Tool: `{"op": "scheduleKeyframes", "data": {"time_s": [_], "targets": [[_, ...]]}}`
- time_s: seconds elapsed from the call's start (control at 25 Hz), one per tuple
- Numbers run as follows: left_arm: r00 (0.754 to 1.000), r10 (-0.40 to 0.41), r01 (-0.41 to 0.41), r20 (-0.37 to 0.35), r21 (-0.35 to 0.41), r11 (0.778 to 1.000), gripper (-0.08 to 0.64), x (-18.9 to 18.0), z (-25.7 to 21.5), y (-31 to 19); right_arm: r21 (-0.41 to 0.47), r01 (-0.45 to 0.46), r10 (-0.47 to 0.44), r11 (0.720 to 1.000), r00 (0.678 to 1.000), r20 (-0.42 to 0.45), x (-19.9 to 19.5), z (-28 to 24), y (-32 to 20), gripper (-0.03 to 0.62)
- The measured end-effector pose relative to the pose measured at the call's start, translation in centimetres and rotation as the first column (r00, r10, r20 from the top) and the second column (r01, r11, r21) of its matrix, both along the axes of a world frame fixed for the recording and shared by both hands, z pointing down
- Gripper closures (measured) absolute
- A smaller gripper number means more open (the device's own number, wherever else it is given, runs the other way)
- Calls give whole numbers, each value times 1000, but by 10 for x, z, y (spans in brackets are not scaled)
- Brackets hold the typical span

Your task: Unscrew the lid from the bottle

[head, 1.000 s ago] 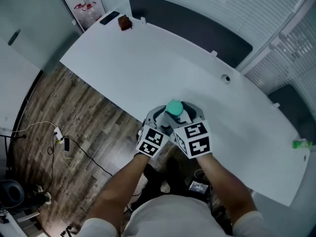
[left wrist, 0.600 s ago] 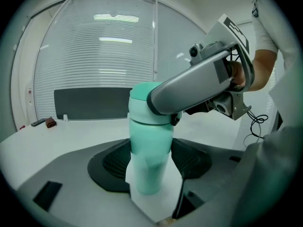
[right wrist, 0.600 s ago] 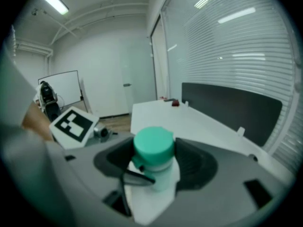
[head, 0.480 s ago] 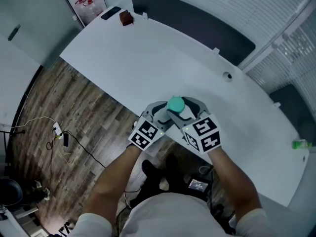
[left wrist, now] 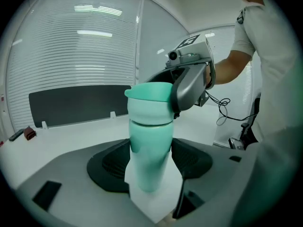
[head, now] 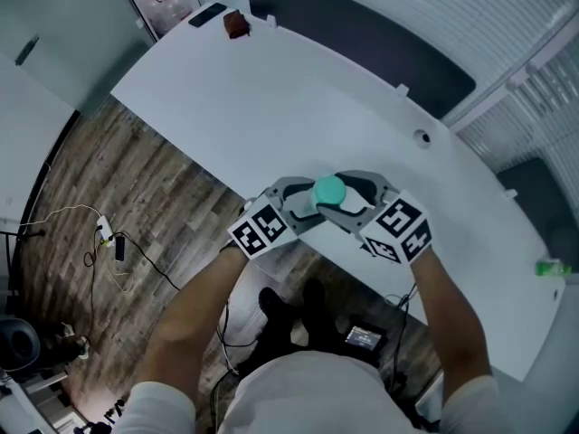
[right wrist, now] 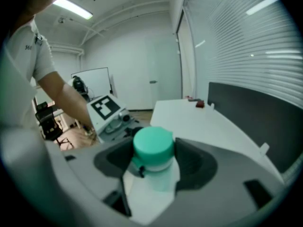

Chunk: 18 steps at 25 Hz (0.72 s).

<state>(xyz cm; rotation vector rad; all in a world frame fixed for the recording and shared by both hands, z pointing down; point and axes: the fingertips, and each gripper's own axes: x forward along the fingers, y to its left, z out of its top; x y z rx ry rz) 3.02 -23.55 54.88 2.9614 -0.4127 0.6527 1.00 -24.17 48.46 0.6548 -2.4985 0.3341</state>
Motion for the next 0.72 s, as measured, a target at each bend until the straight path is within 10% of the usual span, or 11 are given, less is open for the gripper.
{"op": "scheduleKeyframes", "data": {"time_s": [0.16,0.48,0.72], "targets": [[987,-159,160,-23,49,986,275,-2,-2,-4,-1,-150,150,989,989,1,2,1,-5,307],[887,-459,461,-44,42,886,264,3,13,-11,11,-413,413,911,911,-1,6,1,-8,305],[911,-409,411,-60,29,911,264,4,9,-11,16,-417,417,909,909,7,5,2,-6,307]]}}
